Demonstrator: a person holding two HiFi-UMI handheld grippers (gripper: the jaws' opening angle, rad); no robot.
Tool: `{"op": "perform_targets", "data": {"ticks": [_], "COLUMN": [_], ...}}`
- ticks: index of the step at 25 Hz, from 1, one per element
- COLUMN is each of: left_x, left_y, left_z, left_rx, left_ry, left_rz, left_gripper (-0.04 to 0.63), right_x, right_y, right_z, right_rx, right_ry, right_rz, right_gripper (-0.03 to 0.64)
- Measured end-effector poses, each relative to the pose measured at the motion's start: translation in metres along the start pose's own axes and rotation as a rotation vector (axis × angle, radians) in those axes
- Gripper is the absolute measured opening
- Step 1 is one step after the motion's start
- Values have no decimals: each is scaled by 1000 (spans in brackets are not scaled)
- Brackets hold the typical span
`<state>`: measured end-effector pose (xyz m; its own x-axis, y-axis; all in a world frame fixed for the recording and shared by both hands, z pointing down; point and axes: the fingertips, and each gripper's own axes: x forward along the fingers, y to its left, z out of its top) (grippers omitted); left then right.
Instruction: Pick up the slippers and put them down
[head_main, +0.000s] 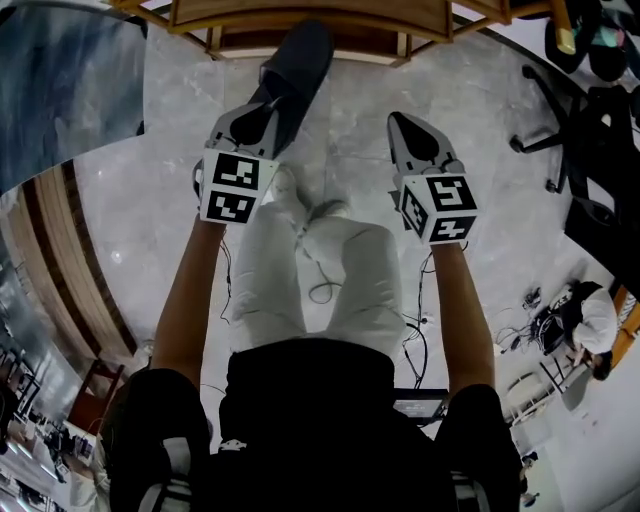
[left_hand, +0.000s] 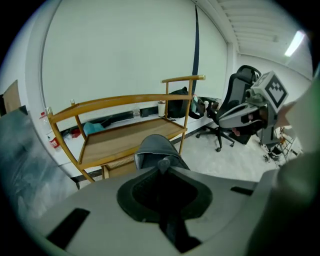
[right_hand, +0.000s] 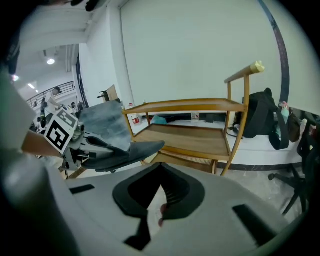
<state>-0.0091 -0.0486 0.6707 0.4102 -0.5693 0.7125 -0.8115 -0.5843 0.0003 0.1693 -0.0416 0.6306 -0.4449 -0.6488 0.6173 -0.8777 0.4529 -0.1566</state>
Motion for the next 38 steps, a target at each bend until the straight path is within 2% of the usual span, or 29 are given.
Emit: {"op": "perform_targets", "data": {"ticks": [8, 16, 22, 32, 38], "left_x": [58, 118, 155, 197, 216], "left_y": [9, 26, 37, 61, 65], "left_z": [-63, -117, -145, -193, -213], "left_rx": [-7, 25, 18, -2, 33], "left_ry": [18, 18, -17, -75, -134], "left_rz": [0, 5, -3, 27, 7], "left_gripper": [23, 23, 23, 23, 23], "right_x": [54, 112, 161, 220, 253], "right_y": [-4, -13, -10, -4, -6], "right_z": [-63, -116, -155, -198, -220], "right_rx": [8, 14, 17, -44, -67], "right_ry": [16, 15, 14, -8, -25], "right_rz": [15, 1, 9, 38, 64], "right_gripper": [-2, -3, -2, -2, -3]}}
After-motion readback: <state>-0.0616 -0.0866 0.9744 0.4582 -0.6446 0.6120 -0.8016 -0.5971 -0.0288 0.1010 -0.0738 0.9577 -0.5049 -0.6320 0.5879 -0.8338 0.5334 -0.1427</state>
